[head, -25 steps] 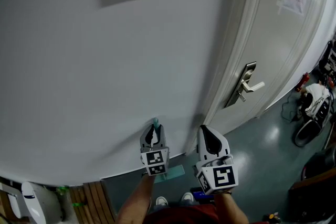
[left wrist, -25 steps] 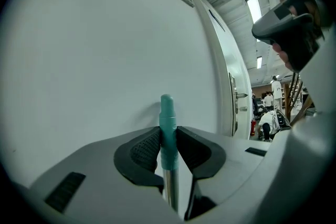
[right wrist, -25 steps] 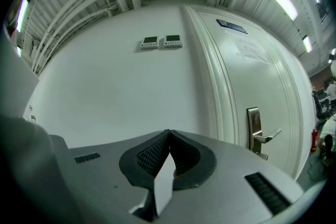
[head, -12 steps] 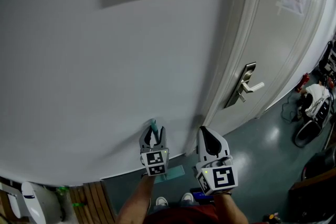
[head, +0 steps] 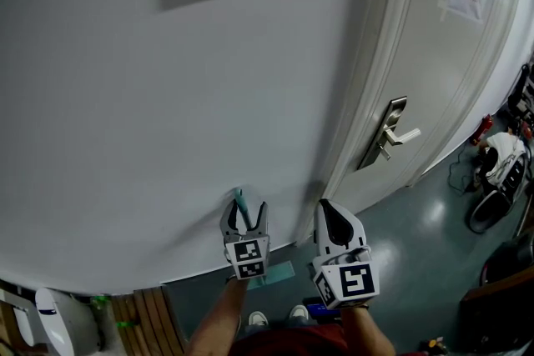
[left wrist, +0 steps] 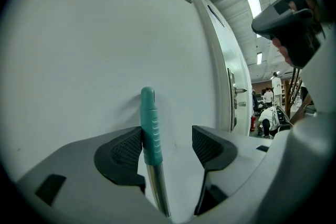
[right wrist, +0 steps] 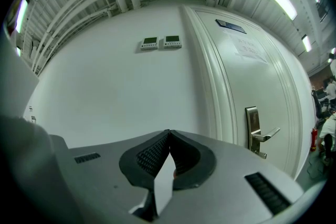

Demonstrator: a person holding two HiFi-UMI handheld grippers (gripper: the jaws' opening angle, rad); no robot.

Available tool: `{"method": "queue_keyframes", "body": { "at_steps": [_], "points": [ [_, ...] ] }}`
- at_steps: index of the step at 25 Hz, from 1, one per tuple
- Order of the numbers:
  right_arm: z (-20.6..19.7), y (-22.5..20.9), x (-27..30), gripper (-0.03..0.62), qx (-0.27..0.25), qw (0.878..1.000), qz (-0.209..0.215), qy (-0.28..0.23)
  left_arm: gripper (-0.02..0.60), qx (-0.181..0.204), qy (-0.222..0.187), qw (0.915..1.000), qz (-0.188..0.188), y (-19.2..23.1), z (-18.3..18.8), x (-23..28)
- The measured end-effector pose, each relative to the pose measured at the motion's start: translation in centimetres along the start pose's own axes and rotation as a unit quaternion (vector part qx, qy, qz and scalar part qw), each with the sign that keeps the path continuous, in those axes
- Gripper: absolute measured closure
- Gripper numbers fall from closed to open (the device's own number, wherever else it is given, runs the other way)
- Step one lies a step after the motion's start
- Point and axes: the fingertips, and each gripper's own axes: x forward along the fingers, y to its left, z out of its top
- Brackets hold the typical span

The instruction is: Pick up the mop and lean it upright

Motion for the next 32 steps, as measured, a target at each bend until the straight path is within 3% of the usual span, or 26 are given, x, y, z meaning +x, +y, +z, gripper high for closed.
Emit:
{"method": "queue_keyframes", "body": {
  "at_steps": [13, 24, 32],
  "points": [
    [0.8, 0.1, -0.4, 0.579, -0.003, 1.0, 0.001, -0.007, 0.236, -0.001, -0.016, 0.9998, 0.009, 0.3, 2.1, -1.1],
    [0.4, 0.2, -0.4, 0.578, 0.003, 1.0, 0.002, -0.006, 0.232, 0.01, -0.046, 0.9989, 0.003, 0.2, 6.3, -4.3],
    [0.0, -0.2, -0.4, 0.579, 0.007, 1.0, -0.003, -0.002, 0.232, -0.012, -0.076, 0.997, 0.001, 0.5, 11.5, -7.7]
  ]
}}
